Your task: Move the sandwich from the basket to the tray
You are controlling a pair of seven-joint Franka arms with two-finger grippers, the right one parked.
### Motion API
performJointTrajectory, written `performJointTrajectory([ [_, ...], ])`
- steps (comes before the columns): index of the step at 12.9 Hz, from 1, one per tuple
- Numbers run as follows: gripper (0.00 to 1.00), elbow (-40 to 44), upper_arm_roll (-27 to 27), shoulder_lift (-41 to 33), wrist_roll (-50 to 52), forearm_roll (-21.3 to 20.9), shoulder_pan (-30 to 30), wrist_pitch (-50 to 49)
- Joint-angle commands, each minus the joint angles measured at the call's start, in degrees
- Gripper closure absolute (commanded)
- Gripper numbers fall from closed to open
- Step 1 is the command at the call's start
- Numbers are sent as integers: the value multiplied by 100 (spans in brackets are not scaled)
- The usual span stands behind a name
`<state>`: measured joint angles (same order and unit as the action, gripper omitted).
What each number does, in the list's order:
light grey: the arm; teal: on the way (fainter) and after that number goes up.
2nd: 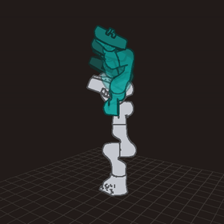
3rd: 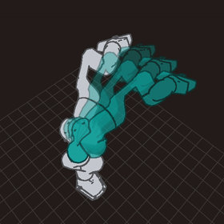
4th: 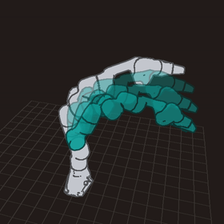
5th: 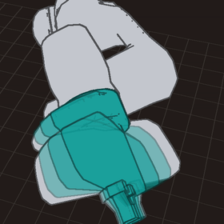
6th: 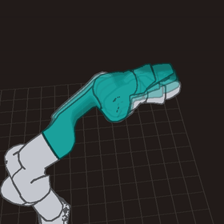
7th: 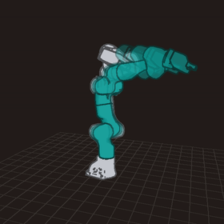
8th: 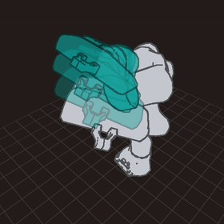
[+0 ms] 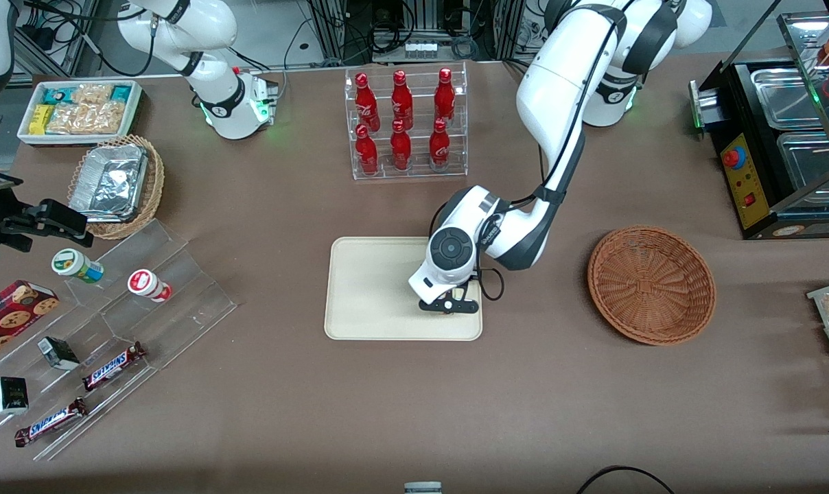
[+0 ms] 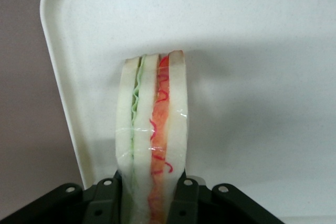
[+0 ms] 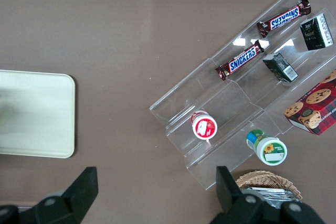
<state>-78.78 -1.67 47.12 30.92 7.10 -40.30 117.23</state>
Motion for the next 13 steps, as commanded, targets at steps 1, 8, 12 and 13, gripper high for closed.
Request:
performJointTrajectory([
  [1, 64, 196, -52, 148, 185, 72, -40, 72],
  [8, 0, 153, -131, -544, 485, 2, 170, -182],
  [12, 0, 126, -464, -1608, 564, -130, 609, -1148],
  [13, 0, 117, -465, -1819, 564, -130, 802, -1307],
])
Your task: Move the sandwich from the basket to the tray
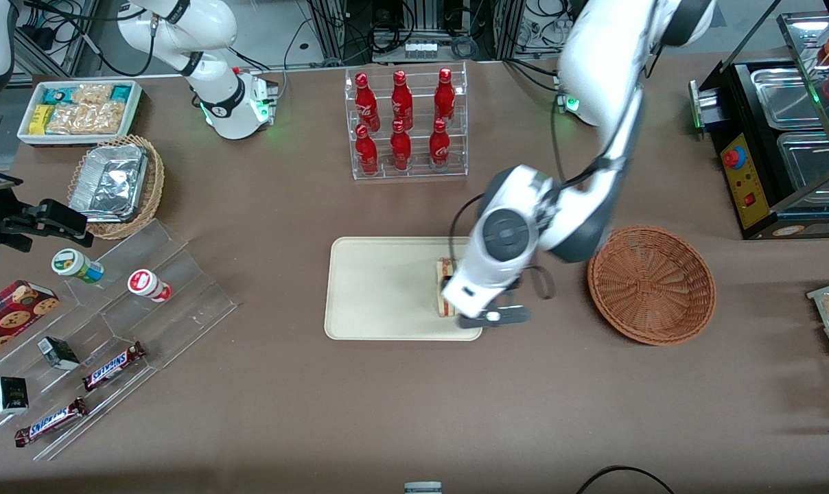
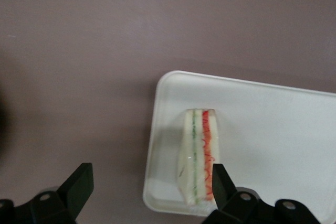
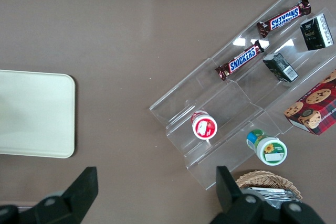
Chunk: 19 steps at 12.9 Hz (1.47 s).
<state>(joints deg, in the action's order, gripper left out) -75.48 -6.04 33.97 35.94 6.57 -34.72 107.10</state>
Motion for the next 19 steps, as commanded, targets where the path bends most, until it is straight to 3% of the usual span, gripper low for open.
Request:
performJointTrajectory([
  [1, 0, -213, -29, -662, 70, -77, 394, -504],
  [3, 0, -414, -64, -1005, -17, -120, 701, -804],
  [8, 0, -1522, -64, -2130, -1625, -182, 1782, -884],
  [11, 0, -2171, -55, -2920, -1863, -673, 2135, -937],
  [15, 0, -2235, 716, -3467, -2521, -762, 3082, -1418],
  [18, 0, -2191, 919, -3740, -2575, -762, 3260, -1683],
  [19, 0, -2052, 1216, -3740, -2601, -754, 3548, -1814],
])
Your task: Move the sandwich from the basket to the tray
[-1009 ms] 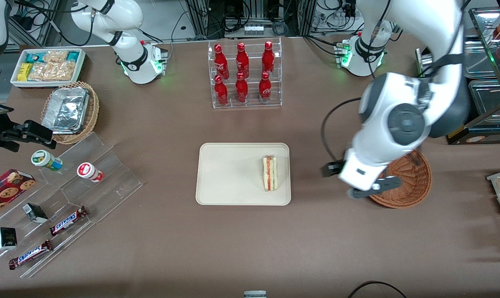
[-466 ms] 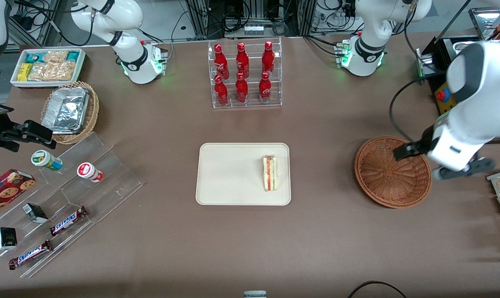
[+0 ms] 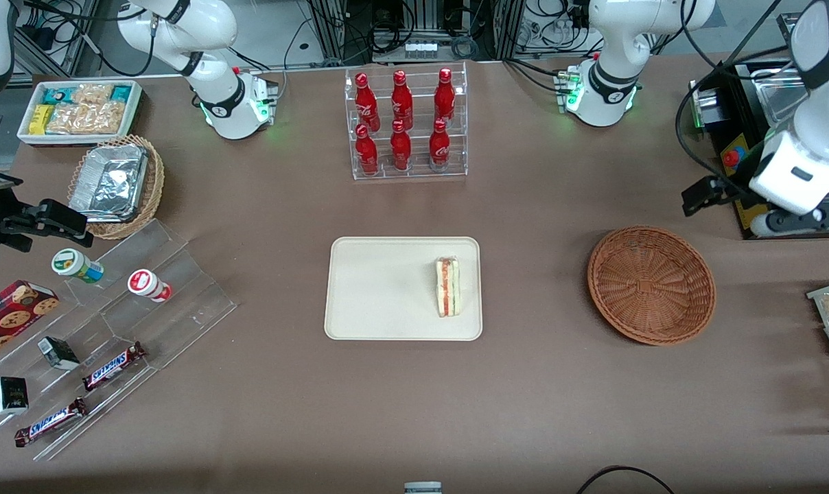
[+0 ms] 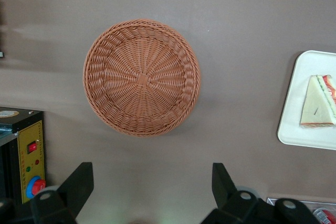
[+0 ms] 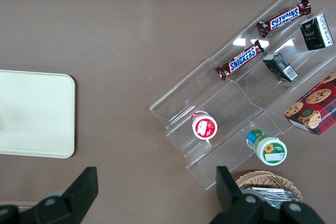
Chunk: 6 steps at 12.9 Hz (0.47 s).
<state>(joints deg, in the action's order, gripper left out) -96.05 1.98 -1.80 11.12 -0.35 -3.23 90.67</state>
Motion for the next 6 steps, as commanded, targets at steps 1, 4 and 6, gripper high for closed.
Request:
performJointTrajectory([
  [1, 0, 155, 530, -146, -249, -62, 498, -338],
  [4, 0, 402, 522, -119, -408, -53, 446, -401],
  [6, 0, 420, 522, -119, -671, -70, 429, -463],
])
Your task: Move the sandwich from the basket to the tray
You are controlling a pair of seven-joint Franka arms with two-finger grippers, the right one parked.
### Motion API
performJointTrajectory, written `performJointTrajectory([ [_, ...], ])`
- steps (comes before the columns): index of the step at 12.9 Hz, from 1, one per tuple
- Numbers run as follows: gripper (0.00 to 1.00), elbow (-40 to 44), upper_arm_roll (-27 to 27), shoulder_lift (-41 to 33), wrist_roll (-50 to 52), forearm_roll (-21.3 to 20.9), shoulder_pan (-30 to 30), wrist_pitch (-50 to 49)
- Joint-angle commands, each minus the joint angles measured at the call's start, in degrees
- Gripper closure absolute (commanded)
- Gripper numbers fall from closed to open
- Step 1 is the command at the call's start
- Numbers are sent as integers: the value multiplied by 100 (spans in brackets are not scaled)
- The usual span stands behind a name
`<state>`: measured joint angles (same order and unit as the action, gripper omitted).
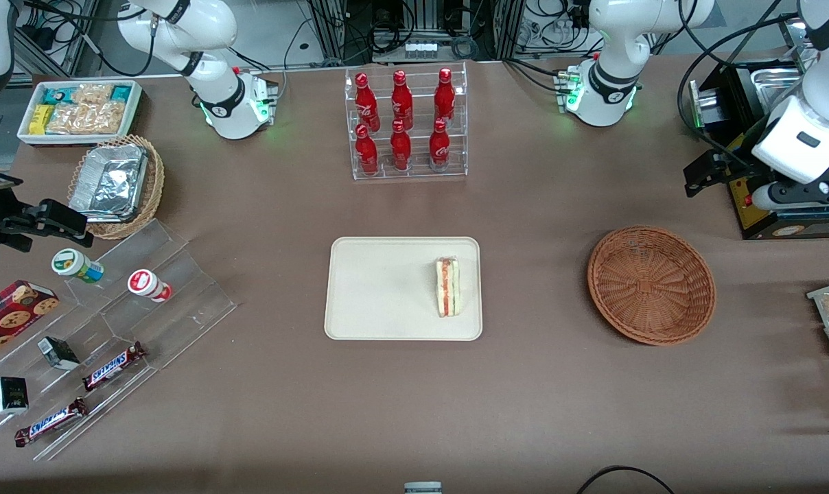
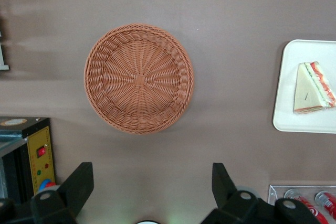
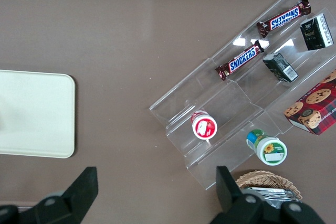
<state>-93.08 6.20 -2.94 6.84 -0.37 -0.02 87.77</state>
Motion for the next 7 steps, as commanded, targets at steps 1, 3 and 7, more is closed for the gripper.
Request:
performJointTrajectory([
  [1, 0, 124, 92, -5, -236, -69, 108, -173],
  [3, 0, 133, 84, -31, -218, -60, 73, -173],
  [7, 0, 115, 83, -49, -139, -69, 20, -182],
])
